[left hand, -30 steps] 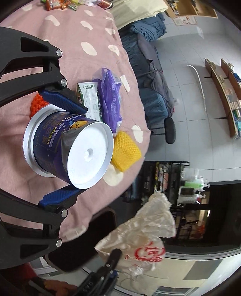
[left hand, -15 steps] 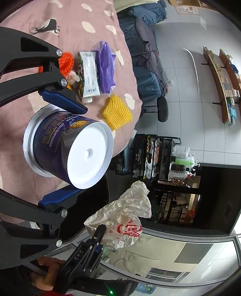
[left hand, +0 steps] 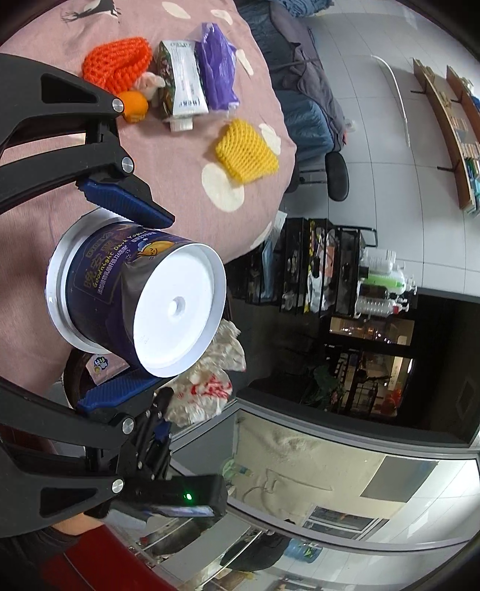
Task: Collect trash
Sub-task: 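Carry the white plastic bag over the black bin and open the right tool, then move the blue cup over the bin and open the left tool, then move both tools back over the table toward the orange items, then grasp the orange mesh net with the left tool while the right tool grasps the orange peel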
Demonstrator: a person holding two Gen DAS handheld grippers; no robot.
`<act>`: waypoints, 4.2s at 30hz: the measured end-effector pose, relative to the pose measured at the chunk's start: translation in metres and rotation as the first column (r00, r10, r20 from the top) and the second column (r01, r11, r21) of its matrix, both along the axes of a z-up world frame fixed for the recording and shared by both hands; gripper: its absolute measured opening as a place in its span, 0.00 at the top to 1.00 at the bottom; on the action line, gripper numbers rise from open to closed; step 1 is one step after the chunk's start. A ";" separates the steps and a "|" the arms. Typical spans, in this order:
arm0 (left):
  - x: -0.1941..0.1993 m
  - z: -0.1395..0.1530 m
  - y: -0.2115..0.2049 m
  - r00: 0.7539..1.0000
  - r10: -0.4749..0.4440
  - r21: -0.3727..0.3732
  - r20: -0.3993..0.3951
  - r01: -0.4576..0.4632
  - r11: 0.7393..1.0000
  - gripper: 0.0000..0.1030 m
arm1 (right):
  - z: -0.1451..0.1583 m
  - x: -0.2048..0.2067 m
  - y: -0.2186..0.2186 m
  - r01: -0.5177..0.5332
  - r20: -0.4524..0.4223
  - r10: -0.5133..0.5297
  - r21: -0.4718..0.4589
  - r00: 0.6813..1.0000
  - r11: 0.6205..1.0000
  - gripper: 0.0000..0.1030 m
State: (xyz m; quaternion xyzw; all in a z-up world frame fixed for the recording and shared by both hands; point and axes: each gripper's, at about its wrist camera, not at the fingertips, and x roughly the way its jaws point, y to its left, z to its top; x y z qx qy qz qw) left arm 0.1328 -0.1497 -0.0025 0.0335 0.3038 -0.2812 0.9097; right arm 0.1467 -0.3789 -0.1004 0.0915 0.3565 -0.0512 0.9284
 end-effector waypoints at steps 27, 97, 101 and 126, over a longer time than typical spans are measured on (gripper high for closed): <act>0.016 -0.025 -0.083 0.986 -0.129 0.087 -0.104 0.139 0.987 0.28 | 0.033 -0.031 -0.052 0.289 0.175 -0.280 -0.026 0.944 0.957 0.17; 0.031 -0.025 0.168 0.903 0.409 0.130 -0.132 -0.393 0.910 0.05 | 0.066 0.013 0.124 -0.297 0.210 0.289 0.007 0.934 0.955 0.09; 0.049 -0.034 0.193 0.882 0.421 0.079 -0.211 -0.414 0.907 0.07 | 0.068 0.024 0.152 -0.381 0.184 0.375 -0.003 0.909 0.925 0.09; 0.015 -0.027 0.238 0.827 0.541 0.044 -0.153 -0.541 0.840 0.78 | 0.036 0.107 0.316 -0.677 -0.206 0.655 -0.054 0.727 0.734 0.25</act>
